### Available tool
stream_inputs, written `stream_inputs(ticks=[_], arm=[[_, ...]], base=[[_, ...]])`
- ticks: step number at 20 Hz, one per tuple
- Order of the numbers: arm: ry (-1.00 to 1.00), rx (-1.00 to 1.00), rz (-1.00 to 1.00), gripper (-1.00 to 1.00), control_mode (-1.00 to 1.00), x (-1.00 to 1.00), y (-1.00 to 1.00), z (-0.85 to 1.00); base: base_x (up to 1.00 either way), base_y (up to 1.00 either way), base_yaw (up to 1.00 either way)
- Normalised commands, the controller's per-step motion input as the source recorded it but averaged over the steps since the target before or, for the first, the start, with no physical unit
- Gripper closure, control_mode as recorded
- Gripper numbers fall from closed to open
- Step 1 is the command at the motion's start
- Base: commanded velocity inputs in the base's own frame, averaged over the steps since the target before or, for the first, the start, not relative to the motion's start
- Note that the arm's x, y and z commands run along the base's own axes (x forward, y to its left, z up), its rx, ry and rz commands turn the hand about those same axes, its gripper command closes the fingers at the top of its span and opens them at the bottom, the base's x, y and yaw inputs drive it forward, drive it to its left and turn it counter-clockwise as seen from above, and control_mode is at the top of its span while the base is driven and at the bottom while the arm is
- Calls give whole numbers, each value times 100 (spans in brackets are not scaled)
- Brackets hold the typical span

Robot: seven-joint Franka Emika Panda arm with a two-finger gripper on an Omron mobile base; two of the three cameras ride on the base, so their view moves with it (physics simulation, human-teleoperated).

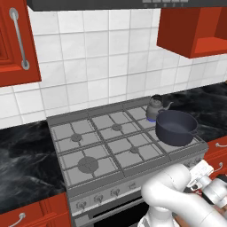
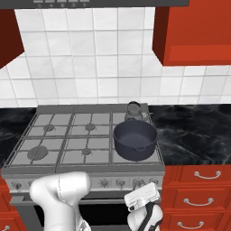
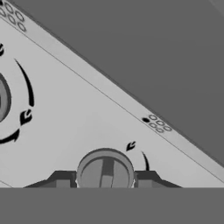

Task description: Pick the kettle from the cabinet and place it on a stove burner. Then pick the pot from the counter and place it on another stove burner. Finally, turn both burners on.

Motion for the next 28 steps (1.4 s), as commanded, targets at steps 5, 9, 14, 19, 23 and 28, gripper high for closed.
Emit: stream_inputs(ticks=[5,9,14,19,23,28], arm=[[-13,-36,0,100,-100,-17,-3,0],[-16,-38,0,100,-100,-20,-4,0],[-17,-43,0,100,-100,-22,-5,3],[-13,-44,0,100,-100,-21,-8,6],[-13,-45,0,100,-100,-23,-6,1],[-12,-44,0,100,-100,-20,-5,0]], base=[[0,0,0],[0,0,0],[0,0,0],[0,0,0],[0,0,0],[0,0,0]])
